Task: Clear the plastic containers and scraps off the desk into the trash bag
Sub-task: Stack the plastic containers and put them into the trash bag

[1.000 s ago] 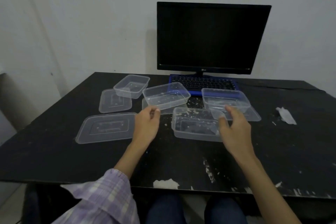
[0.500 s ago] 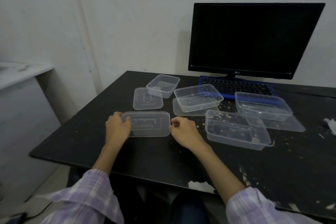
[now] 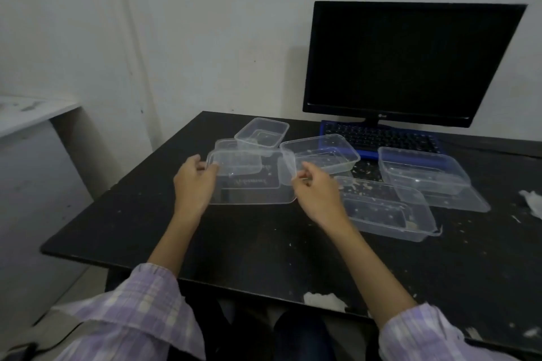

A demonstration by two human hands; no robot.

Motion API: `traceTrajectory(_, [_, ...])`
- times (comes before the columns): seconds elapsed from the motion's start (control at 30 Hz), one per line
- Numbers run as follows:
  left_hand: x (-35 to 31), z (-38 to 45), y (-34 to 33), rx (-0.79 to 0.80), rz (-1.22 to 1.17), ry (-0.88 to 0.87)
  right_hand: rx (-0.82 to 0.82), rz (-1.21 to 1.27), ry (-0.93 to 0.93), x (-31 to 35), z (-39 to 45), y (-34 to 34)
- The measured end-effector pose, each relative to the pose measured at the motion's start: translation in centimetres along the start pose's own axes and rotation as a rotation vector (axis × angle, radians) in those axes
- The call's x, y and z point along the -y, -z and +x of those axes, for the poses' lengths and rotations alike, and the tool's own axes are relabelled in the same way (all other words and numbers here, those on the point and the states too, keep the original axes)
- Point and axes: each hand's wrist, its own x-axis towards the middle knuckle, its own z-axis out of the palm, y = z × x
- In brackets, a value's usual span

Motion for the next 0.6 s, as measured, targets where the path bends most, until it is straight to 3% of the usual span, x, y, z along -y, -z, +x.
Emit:
traceTrajectory(0.23, [-5.7, -1.7, -4.6, 0.065, -0.236, -0.121, -0.265, 0.082, 0.064, -1.1, -0.2, 7.3])
traceTrajectory(0.47, [-8.2, -5.2, -9.6, 0.265, -0.543, -0.043, -0.481, 0.328, -0.024, -4.9, -2.2, 13.2])
traceTrajectory(0.6, [-7.8, -7.1, -11.6, 0.303, -0.571, 0.014, -0.556, 0.434, -0.131, -7.5, -3.6, 14.7])
